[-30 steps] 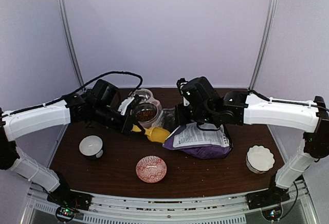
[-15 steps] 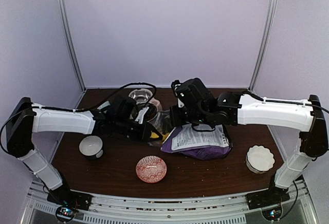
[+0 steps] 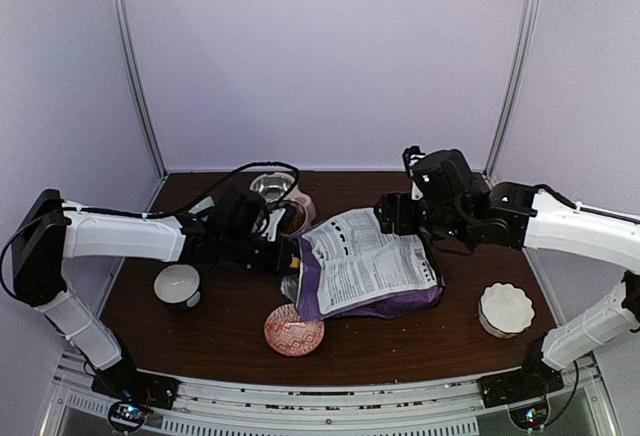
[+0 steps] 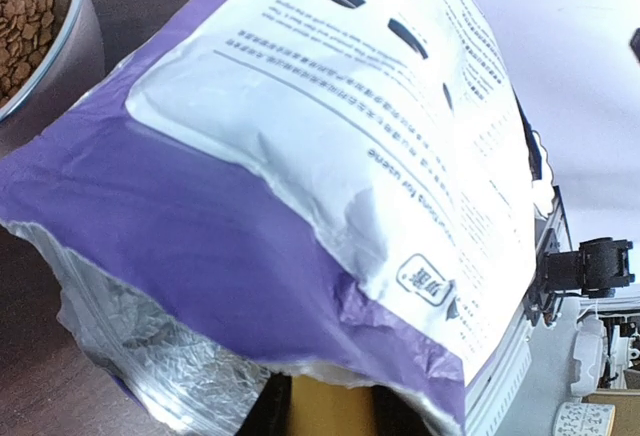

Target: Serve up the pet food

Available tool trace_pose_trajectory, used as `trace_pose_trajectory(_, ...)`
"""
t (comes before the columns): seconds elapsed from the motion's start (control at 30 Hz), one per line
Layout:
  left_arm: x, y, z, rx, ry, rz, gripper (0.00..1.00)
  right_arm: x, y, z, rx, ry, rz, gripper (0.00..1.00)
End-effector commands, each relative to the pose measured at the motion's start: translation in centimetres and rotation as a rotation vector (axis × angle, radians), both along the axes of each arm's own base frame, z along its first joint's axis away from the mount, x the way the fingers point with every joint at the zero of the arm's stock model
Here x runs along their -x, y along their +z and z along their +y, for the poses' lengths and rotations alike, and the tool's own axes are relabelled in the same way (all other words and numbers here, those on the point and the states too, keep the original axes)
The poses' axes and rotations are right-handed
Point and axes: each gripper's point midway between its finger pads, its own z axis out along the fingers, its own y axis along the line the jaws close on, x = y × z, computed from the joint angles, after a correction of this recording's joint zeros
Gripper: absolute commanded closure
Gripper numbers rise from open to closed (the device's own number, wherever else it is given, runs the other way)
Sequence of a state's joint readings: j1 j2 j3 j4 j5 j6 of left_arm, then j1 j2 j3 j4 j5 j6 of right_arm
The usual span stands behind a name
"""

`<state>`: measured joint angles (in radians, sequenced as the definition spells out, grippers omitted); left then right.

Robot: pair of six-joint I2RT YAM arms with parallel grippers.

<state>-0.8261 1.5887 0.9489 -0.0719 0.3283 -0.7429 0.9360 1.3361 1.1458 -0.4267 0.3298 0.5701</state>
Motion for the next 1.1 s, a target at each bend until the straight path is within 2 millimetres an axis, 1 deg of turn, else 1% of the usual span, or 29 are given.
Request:
trace_pose_trajectory(0.0,-0.5,0.1,0.4,-0.007,0.029,-0.030,1.00,-0.5,-4.2,-5.3,-0.036,-0.101,0.096,0.15)
trace_pose_trajectory(0.13,-0.6,-0.3,0.4,-0.015,0.028,-0.031,1.00,-0.2,-7.7,-7.8,-0.125,-0.123,0.185,0.14)
trace_pose_trajectory(0.2,-0.6,-0.7,0.4,-0.016,0.028,-0.024,1.00,0.2,-9.2,-8.5,-0.154,-0.127,0.219,0.14)
trace_pose_trajectory(0.27,-0.6,-1.1,0.3,-0.013,0.030,-0.019,1.00,0.5,-10.2,-8.6,-0.179,-0.128,0.241,0.18)
trace_pose_trajectory(0.43,-0.9,-1.9,-0.1,-0.006,0.027,-0.030,1.00,0.8,-12.5,-8.5,-0.190,-0.131,0.281,0.36)
trace_pose_trajectory(0.5,-1.2,-2.0,-0.6,0.012,0.016,-0.045,1.00,0.8,-13.5,-8.3,-0.191,-0.126,0.302,0.45)
trace_pose_trajectory(0.6,-1.7,-1.6,-1.9,0.072,-0.006,-0.070,1.00,1.1,-14.9,-7.3,-0.206,-0.090,0.348,0.63)
trace_pose_trajectory(0.67,-1.9,-1.0,-3.2,0.129,-0.029,-0.083,1.00,1.3,-15.6,-6.8,-0.220,-0.077,0.375,0.69)
trace_pose_trajectory(0.7,-2.1,-0.2,-4.0,0.168,-0.041,-0.100,1.00,1.4,-16.1,-6.6,-0.223,-0.072,0.386,0.71)
trace_pose_trajectory(0.77,-2.0,1.0,-5.6,0.229,-0.073,-0.116,1.00,1.5,-16.6,-6.4,-0.228,-0.071,0.401,0.72)
trace_pose_trajectory(0.87,-2.0,3.1,-7.6,0.342,-0.110,-0.141,1.00,1.5,-16.8,-6.3,-0.233,-0.069,0.408,0.74)
trace_pose_trajectory(0.97,-2.1,4.9,-8.6,0.441,-0.124,-0.155,1.00,1.5,-16.7,-6.3,-0.236,-0.071,0.406,0.75)
trace_pose_trajectory(1.07,-2.2,6.5,-8.9,0.491,-0.127,-0.162,1.00,1.5,-16.4,-6.6,-0.233,-0.080,0.401,0.74)
